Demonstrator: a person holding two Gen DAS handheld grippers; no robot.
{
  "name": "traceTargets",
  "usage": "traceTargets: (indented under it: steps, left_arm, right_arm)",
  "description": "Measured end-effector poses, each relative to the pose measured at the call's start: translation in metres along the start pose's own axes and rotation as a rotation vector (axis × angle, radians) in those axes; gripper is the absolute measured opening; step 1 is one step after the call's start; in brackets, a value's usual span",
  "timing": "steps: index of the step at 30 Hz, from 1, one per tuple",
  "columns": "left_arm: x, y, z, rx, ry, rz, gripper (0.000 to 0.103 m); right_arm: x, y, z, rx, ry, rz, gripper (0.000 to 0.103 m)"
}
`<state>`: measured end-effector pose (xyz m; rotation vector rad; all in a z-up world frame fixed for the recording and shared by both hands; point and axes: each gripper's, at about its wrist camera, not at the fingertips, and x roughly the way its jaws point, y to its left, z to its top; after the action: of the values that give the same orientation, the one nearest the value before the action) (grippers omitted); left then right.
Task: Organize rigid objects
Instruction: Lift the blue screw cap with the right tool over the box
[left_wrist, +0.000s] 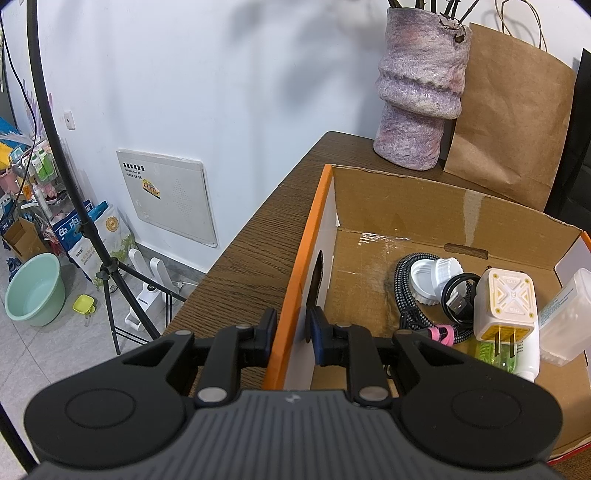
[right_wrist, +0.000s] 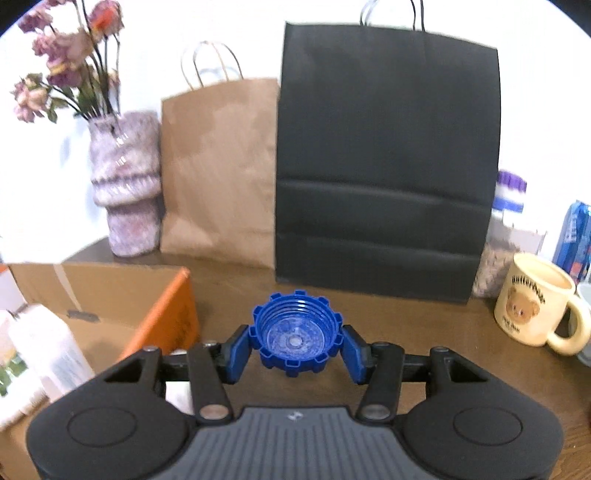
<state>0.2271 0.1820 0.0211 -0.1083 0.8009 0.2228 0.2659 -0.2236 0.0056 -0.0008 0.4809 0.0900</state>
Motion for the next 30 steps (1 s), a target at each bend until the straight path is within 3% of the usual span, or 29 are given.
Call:
traceTargets:
  steps: [14,30]
  left_arm:
    - [0.0,-0.001,0.0,0.002,-0.001,0.003,0.02]
    - [0.0,-0.001,0.0,0.002,-0.001,0.002,0.02]
  right_arm:
    - [-0.042,0.08,0.035,-0.054,-0.096,0.167,0.051]
    - [-0.031,0.2,0.028,-0.142,-0.009,0.347,0.051]
